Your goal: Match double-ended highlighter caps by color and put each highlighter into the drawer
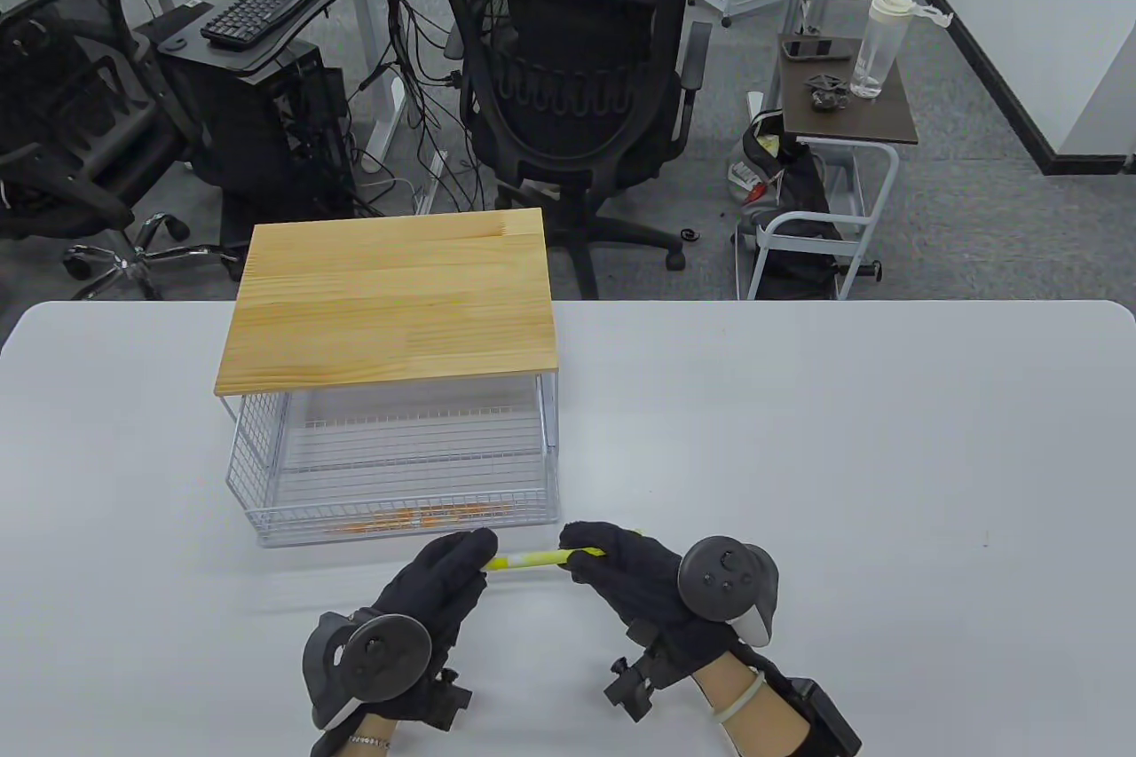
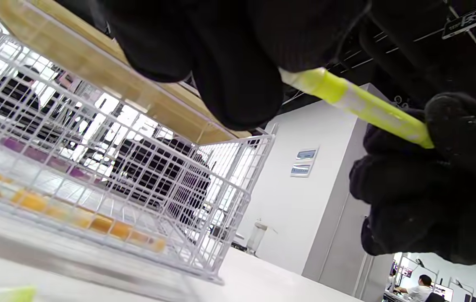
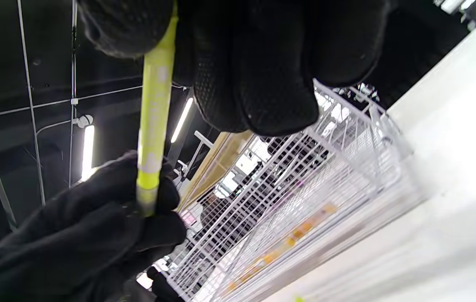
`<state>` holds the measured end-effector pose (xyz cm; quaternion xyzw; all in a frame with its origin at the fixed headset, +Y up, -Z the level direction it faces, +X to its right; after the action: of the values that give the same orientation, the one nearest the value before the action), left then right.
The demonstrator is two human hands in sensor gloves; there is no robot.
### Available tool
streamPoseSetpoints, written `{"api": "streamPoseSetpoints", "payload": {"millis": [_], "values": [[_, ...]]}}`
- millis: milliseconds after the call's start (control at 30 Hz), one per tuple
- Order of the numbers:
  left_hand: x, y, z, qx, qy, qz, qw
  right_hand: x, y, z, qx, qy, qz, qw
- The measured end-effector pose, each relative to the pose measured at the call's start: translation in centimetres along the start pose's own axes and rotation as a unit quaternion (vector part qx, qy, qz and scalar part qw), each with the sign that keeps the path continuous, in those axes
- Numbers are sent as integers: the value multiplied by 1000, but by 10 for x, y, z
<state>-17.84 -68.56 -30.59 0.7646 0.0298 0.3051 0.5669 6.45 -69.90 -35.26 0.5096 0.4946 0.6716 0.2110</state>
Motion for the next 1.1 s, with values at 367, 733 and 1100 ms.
{"api": "streamPoseSetpoints", "payload": {"millis": [367, 733, 1100], "values": [[17, -3, 8, -56, -60, 10, 997, -9, -1, -6, 40, -55, -31, 997], [-31, 6, -19, -32, -206, -115, 971, -21, -20, 27, 67, 271, -58, 958], [-63, 12, -18, -40, -188, -159, 968, -118, -46, -10, 240, 452, -248, 823]]}}
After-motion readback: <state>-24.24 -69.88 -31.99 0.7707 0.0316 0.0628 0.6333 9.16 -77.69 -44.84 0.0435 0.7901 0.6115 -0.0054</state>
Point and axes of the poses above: the tracker on the back of each hand, its own x axis roughly to the thumb side, its own y axis roughly from the fingertips to the wrist, z = x × y, the point moved 5 cm from there along -y, roughly from the wrist to the fingertips, and after that the axes turned 8 degrees about -x, right-handed, at the moved point
